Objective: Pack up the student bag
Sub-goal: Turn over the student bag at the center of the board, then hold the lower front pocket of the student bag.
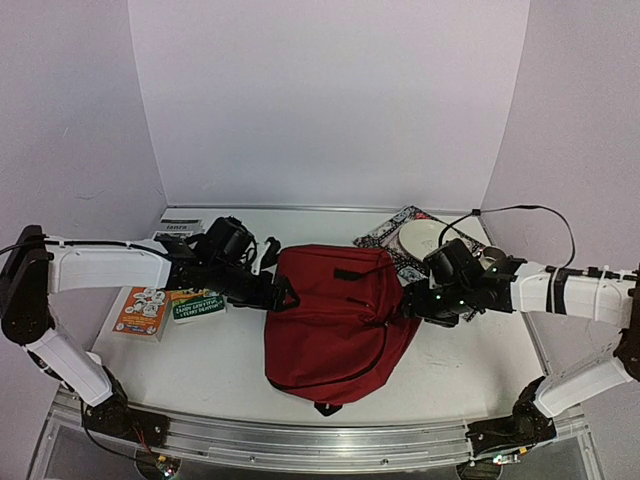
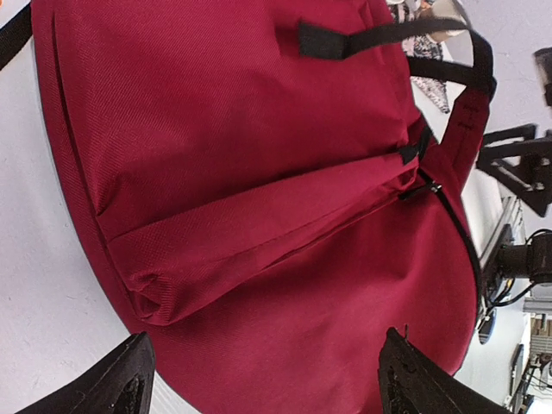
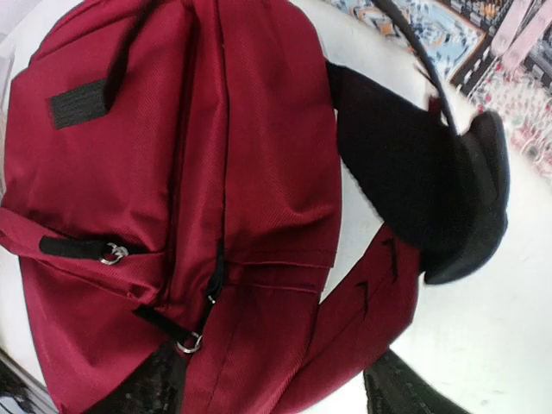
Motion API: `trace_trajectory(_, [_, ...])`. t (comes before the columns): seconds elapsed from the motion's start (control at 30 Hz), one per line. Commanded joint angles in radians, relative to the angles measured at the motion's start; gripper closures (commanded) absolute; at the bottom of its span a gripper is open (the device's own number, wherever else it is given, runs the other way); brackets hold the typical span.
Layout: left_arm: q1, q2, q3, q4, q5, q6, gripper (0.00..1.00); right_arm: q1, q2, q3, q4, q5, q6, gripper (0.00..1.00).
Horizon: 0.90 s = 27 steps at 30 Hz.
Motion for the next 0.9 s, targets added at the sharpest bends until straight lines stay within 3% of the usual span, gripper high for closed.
trace_trajectory(0.0, [-0.017, 0.007, 0.078, 0.037, -0.052, 0.013, 0.10, 0.001, -0.015, 0.084, -0.133, 0.092, -0.129, 0.21])
trace_trajectory(0.37, [-0.064, 0.168, 0.238, 0.042, -0.036, 0.041, 0.20, -0.007, 0.141, 0.194, 0.031, -0.016, -0.158, 0.19])
trace_trajectory(0.73, [-0.082, 0.279, 0.344, 0.058, 0.001, 0.057, 0.27, -0.105, 0.391, 0.164, 0.377, -0.264, -0.004, 0.26])
trace_trajectory(0.87, [-0.083, 0.313, 0.360, 0.061, 0.027, 0.051, 0.28, -0.114, 0.440, 0.147, 0.463, -0.337, 0.032, 0.35])
